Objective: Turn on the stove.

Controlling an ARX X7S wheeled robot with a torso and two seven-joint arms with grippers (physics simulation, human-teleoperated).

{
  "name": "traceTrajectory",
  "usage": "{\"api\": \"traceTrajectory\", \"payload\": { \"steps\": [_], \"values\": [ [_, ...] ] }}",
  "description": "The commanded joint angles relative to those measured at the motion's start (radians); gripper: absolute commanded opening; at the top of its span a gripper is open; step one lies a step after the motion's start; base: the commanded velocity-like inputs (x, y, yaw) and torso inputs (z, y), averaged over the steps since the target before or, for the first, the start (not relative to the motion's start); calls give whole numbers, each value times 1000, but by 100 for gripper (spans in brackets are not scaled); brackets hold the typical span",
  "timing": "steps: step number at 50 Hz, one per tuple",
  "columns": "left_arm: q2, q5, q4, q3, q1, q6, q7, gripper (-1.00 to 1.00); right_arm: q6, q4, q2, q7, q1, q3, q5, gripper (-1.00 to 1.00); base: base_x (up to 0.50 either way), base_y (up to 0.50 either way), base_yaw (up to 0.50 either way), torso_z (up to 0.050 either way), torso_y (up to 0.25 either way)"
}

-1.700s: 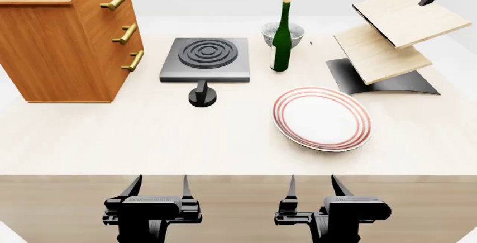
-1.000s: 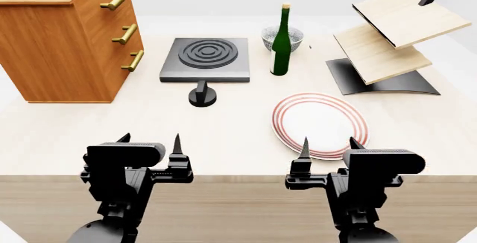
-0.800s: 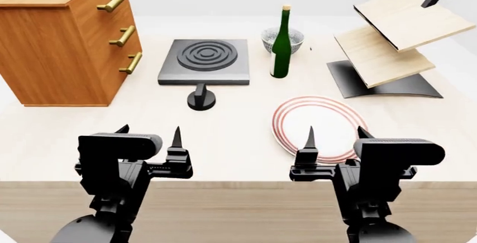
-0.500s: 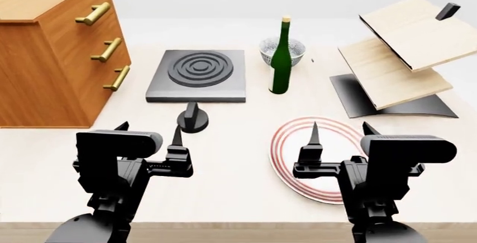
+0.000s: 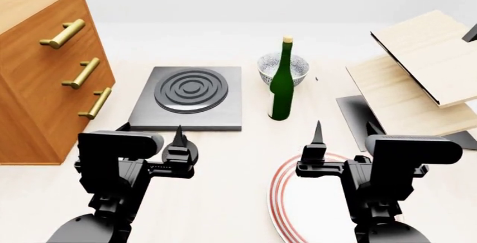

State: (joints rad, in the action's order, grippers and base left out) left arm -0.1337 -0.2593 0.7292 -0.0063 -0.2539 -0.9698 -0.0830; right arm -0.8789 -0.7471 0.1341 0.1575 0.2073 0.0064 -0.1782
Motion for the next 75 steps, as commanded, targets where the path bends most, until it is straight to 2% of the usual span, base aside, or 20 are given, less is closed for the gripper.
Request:
{"api": "traceTrajectory", "payload": {
  "steps": [1, 4, 12, 17, 30, 50, 70, 75],
  "values": [
    [-9, 14, -65, 14, 17, 76, -3, 100, 50, 22, 11, 17, -13, -19, 15, 100, 0, 0, 0, 0, 0],
    [-11, 25, -111, 10, 6, 111, -7, 100, 56, 29, 14, 20, -16, -20, 14, 100, 0, 0, 0, 0, 0],
    [-50, 103, -349, 23, -53, 316, -10, 100, 27, -4, 21, 19, -9, -21, -3, 100, 0, 0, 0, 0, 0],
    [-56, 165, -608, 42, -98, 524, -21, 100, 15, -12, 24, 23, 0, -33, -6, 100, 0, 0, 0, 0, 0],
    [-43, 212, -1124, 47, -215, 868, -58, 100, 11, -1, 29, 26, 1, -31, -23, 100, 0, 0, 0, 0, 0],
    [2, 213, -1456, 76, -281, 1099, -64, 100, 18, 1, 34, 36, -4, -31, -43, 100, 0, 0, 0, 0, 0],
    [50, 234, -2030, 104, -454, 1449, -83, 100, 35, 9, 39, 47, -17, -33, -59, 100, 0, 0, 0, 0, 0],
    [64, 244, -2006, 115, -435, 1434, -90, 100, 41, 16, 40, 51, -19, -38, -58, 100, 0, 0, 0, 0, 0]
  ]
}}
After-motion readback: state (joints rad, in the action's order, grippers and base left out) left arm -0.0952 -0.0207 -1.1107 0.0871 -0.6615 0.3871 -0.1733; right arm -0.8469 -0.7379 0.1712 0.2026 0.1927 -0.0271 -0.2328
